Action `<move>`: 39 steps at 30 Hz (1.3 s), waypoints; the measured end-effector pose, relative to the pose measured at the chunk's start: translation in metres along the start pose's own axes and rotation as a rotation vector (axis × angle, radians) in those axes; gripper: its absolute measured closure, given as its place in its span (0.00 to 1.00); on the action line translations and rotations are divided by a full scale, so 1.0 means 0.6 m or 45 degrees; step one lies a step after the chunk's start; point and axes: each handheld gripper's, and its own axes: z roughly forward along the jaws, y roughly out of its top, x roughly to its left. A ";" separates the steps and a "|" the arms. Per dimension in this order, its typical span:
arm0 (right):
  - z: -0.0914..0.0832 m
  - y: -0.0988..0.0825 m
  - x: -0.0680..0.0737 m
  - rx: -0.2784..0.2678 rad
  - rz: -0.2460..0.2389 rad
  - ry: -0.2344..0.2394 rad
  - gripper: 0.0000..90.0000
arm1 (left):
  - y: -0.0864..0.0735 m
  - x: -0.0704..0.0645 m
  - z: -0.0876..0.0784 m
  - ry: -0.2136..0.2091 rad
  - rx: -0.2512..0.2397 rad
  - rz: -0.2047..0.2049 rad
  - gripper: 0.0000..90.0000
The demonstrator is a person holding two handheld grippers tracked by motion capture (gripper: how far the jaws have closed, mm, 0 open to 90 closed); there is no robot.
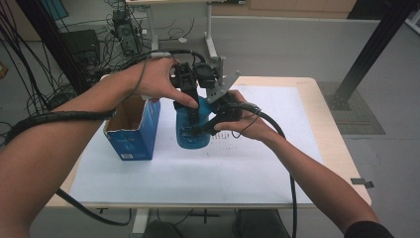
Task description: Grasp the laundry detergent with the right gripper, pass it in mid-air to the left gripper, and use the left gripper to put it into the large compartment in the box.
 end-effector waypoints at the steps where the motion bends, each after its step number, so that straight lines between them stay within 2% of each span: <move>1: 0.000 0.000 0.000 0.000 0.000 0.000 0.48 | 0.000 0.000 0.000 -0.003 0.007 0.001 0.39; 24: 0.007 -0.004 -0.001 0.014 -0.009 0.006 0.48 | -0.003 0.001 0.006 0.007 0.027 0.025 0.40; 39: 0.009 -0.008 -0.002 0.013 0.004 0.018 0.48 | -0.001 0.003 0.011 -0.001 0.034 0.016 0.41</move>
